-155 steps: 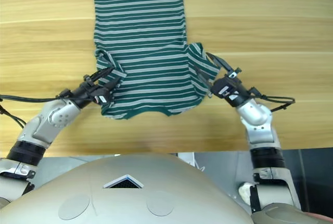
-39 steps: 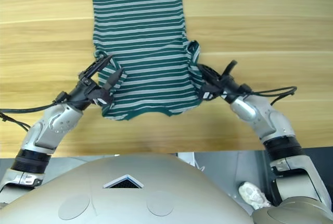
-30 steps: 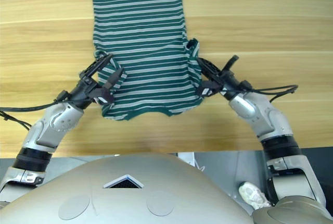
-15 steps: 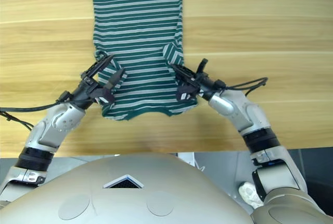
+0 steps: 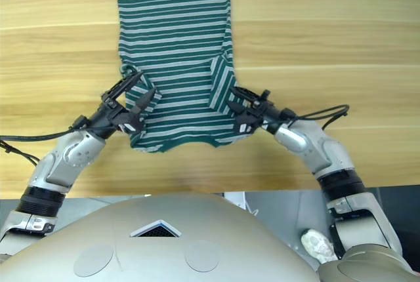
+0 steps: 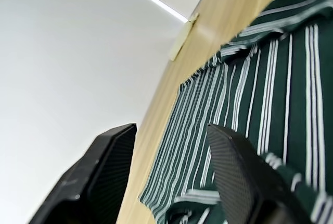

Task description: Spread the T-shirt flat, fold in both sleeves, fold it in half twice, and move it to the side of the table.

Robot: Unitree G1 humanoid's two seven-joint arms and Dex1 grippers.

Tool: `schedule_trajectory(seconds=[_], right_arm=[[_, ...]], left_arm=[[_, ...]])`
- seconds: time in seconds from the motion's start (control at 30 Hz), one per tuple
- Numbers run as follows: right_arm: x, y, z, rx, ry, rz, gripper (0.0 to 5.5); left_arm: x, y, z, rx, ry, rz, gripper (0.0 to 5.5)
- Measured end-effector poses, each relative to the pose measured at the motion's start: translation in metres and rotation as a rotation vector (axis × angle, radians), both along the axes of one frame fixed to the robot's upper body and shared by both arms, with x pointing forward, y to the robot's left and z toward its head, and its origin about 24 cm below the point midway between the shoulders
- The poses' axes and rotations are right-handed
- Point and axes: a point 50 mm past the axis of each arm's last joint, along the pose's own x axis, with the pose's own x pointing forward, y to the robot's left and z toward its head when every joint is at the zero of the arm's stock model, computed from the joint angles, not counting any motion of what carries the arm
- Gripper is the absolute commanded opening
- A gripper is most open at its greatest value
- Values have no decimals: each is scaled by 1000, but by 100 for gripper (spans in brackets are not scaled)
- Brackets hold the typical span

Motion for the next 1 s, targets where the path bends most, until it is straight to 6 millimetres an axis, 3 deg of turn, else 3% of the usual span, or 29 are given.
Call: schedule_trajectory(seconds=[0.1,0.2,0.4,0.53,0.6,0.7,0.8,0.9,1.0], right_arm=[[-11,-17,0,-21,39,-22,217],[-21,-21,-3,-1,84,-34,217],[-42,-4,-2,65,135,28,217],[-43,7,3,119,127,21,217],[-34,5,18,178,64,-28,217],[-22,-15,63,296,-88,-122,217],[-30,-35,81,245,-83,-133,217],[-49,-45,68,126,49,-124,217],[-76,-57,36,-41,238,-120,217]], left_arm=[[-6,6,-4,25,30,4,253],[-3,12,3,33,-5,31,253],[-10,36,9,68,-16,124,253],[-22,65,14,147,20,187,253],[-32,76,15,184,83,185,253],[-58,92,16,217,272,159,253],[-87,106,11,274,507,119,253],[-89,105,14,282,603,44,253],[-86,90,10,271,636,-67,253]])
